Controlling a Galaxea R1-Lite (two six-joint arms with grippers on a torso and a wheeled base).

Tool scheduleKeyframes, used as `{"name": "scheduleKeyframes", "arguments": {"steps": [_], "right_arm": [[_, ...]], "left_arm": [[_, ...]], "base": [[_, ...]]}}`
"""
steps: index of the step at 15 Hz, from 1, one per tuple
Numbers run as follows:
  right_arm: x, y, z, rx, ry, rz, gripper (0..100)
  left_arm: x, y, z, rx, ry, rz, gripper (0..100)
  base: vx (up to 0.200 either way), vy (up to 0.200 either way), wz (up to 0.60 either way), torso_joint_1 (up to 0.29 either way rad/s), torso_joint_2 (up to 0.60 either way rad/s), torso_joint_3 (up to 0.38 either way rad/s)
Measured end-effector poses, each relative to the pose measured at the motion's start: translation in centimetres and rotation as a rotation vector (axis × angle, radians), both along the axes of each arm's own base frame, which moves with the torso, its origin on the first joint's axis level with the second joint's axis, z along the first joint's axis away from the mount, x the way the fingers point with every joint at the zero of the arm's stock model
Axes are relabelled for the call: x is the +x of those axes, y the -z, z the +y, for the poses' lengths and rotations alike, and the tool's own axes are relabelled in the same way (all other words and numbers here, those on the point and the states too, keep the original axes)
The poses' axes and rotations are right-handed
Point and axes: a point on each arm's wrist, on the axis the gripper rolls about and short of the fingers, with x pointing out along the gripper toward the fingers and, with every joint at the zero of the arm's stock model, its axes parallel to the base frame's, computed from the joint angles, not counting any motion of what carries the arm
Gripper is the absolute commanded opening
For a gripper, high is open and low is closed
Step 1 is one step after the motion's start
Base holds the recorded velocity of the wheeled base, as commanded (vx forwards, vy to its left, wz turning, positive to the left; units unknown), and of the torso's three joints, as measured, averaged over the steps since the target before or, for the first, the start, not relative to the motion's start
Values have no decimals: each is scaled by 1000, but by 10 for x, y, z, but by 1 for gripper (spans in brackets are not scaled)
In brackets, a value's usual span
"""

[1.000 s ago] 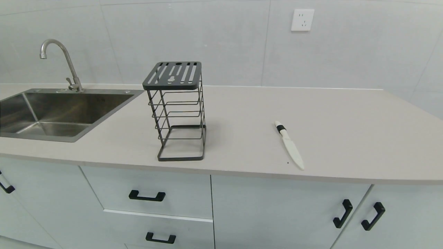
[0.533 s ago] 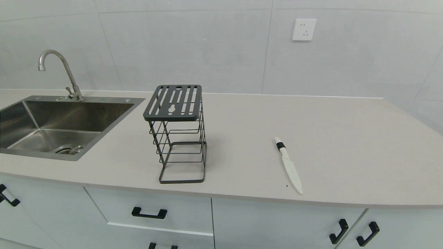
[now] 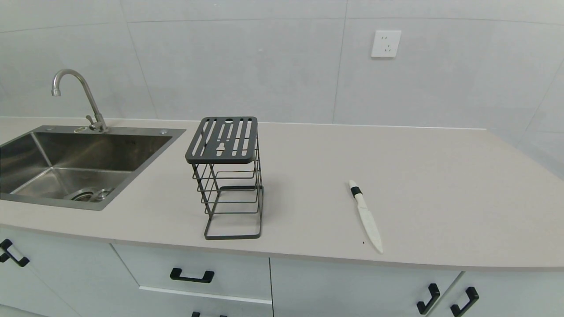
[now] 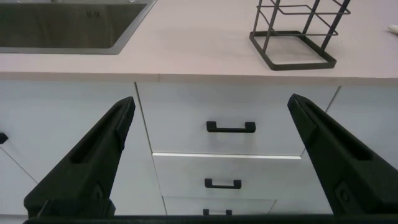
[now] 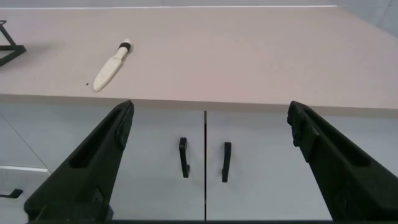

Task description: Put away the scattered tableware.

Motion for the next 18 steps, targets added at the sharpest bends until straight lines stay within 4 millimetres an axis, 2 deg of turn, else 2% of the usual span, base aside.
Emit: {"name": "scheduleKeyframes", "arguments": {"steps": [4,13,18], "right_arm": [[0,0,0,0,1,-1,100],[0,0,0,0,0,0,100],[0,0,0,0,0,0,100]], "left_arm": [[0,0,0,0,0,0,100],[0,0,0,0,0,0,100],[0,0,0,0,0,1,100]], "base": [[0,0,0,82,-4,78],[0,0,0,363,-45,308],[0,0,0,95,-49,48]]}}
